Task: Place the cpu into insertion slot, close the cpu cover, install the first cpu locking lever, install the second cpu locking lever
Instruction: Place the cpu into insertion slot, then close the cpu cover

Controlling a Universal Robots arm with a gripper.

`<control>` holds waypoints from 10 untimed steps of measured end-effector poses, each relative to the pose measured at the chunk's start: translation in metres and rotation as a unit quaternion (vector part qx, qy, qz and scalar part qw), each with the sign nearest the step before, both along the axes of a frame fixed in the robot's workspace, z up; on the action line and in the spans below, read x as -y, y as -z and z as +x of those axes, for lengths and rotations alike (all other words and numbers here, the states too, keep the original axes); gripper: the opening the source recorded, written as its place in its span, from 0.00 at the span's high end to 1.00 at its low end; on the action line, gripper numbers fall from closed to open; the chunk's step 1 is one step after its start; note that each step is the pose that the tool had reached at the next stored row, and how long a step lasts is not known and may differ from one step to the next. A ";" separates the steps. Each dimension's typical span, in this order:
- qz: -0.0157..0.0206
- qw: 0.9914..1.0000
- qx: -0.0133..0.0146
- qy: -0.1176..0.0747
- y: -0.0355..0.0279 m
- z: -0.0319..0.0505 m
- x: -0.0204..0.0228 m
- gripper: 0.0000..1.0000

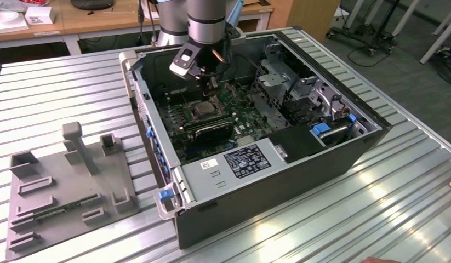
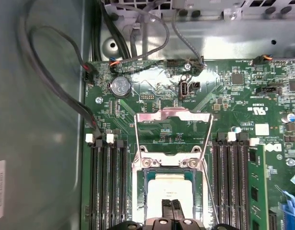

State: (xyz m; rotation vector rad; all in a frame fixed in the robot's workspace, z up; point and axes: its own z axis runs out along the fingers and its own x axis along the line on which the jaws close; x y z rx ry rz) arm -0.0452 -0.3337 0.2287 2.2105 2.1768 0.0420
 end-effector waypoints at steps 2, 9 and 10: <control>0.000 1.000 0.000 0.000 -0.0022 0.0000 0.0000 0.90; -0.001 1.000 0.000 0.000 -0.0024 0.0000 0.0000 0.90; -0.001 1.000 0.000 0.000 -0.0024 0.0000 0.0000 0.90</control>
